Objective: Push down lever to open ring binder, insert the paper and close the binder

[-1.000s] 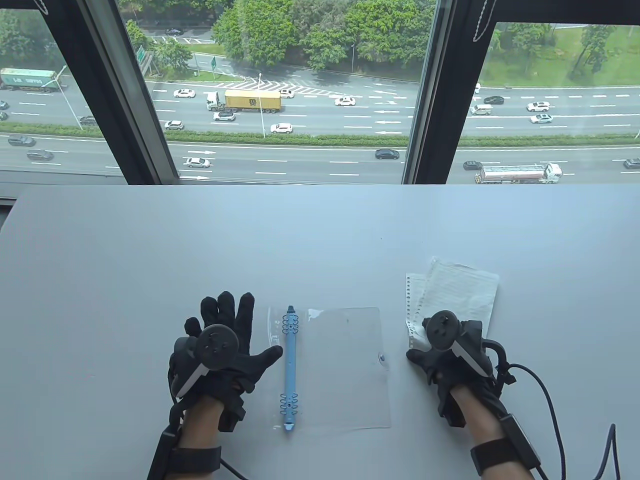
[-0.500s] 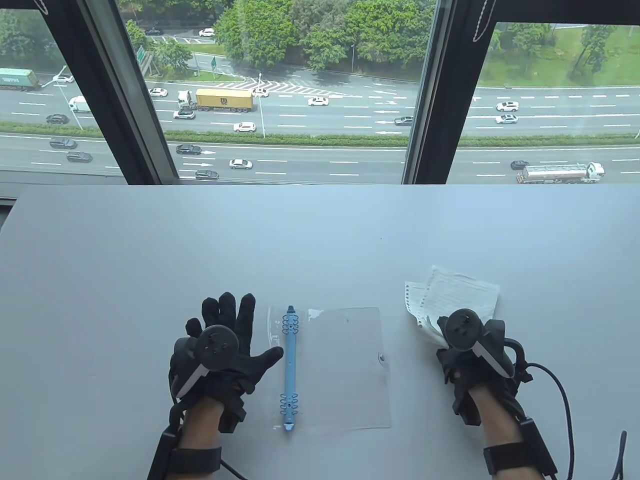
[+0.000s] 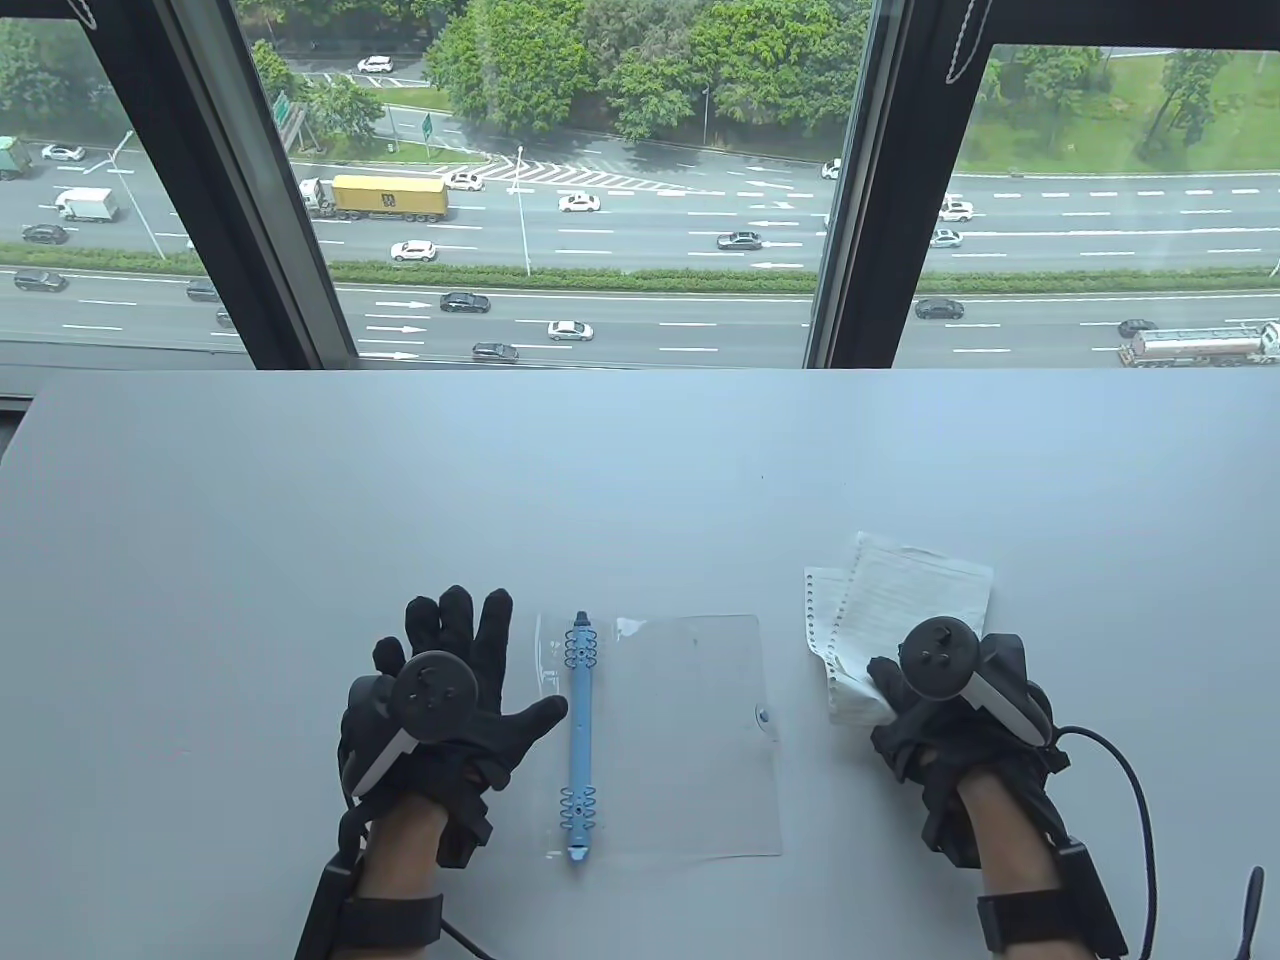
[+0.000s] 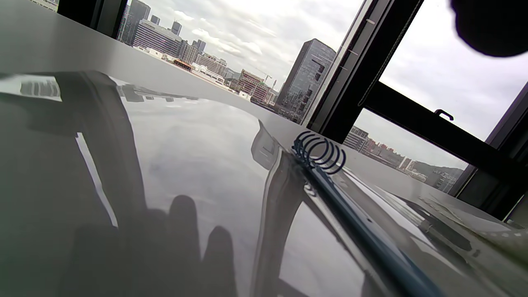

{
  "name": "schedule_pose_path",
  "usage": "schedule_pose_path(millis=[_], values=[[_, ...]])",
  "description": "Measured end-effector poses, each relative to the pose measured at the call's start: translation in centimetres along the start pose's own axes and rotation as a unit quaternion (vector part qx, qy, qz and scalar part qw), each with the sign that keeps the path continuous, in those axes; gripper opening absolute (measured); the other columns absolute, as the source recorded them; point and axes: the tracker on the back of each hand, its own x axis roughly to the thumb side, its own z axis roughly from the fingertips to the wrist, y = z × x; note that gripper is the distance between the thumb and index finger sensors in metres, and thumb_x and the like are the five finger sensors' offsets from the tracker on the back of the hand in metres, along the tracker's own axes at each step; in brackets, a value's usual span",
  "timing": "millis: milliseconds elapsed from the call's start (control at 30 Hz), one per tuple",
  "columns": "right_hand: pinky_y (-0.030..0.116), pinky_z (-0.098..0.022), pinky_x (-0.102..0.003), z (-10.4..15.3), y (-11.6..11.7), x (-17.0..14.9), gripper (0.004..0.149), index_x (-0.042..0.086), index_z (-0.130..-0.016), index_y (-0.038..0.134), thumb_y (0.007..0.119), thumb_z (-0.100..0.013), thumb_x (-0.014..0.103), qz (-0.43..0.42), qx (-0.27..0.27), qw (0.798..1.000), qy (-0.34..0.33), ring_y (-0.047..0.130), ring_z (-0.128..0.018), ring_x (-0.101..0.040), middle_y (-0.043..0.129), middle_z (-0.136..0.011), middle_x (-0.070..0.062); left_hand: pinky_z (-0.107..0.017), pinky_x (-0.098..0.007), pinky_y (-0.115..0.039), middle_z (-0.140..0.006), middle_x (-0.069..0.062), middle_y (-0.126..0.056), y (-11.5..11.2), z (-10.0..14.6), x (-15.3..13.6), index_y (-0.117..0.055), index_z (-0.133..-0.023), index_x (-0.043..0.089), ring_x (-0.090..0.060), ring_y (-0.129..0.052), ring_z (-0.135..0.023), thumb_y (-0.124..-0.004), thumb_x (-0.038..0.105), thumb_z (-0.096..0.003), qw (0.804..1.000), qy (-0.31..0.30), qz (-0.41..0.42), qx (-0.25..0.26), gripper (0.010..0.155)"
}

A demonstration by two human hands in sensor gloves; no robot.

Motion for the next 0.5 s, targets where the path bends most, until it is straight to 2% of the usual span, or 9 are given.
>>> schedule_pose_path(millis=[167,267,333,500], values=[[0.063,-0.069,-0.054,0.0,0.2,0.3,0.066,0.011,-0.106,0.064,0.084,-0.048,0.037,0.008,-0.020,1.000,0.000,0.053,-0.101,-0.049,0.041,-0.115,-0.020,-0.063,-0.066,-0.004,-0.119,-0.005,-0.009,0.0,0.0,0.0,-0.014,-0.111,0.042,-0.034,0.006,-0.102,-0.068,0.085,-0.0326,1.000,0.000,0.000,-0.001,0.105],[0.069,-0.065,-0.055,0.0,0.1,0.4,0.058,0.011,-0.100,0.074,0.079,-0.050,0.041,0.014,-0.068,0.998,-0.006,0.064,-0.096,-0.050,0.051,-0.112,-0.022,-0.063,-0.066,-0.004,-0.119,-0.005,-0.009,0.0,0.1,0.0,-0.014,-0.111,0.042,-0.034,0.006,-0.102,-0.068,0.085,-0.0327,1.000,0.000,0.000,-0.001,0.105],[0.072,-0.062,-0.058,0.1,0.0,0.7,0.053,0.013,-0.094,0.082,0.080,-0.049,0.040,0.028,-0.105,0.994,-0.009,0.071,-0.093,-0.051,0.058,-0.110,-0.022,-0.063,-0.066,-0.004,-0.119,-0.004,-0.009,0.0,0.1,0.0,-0.014,-0.111,0.042,-0.034,0.006,-0.102,-0.068,0.085,-0.0327,1.000,0.000,0.000,-0.001,0.104],[0.076,-0.057,-0.057,0.3,-0.3,1.1,0.042,0.018,-0.082,0.093,0.084,-0.047,0.037,0.056,-0.154,0.986,-0.005,0.085,-0.084,-0.050,0.075,-0.104,-0.018,-0.063,-0.066,-0.004,-0.119,-0.004,-0.009,0.0,0.1,0.0,-0.014,-0.111,0.042,-0.034,0.006,-0.102,-0.068,0.085,-0.0328,1.000,0.000,0.000,-0.002,0.104]])
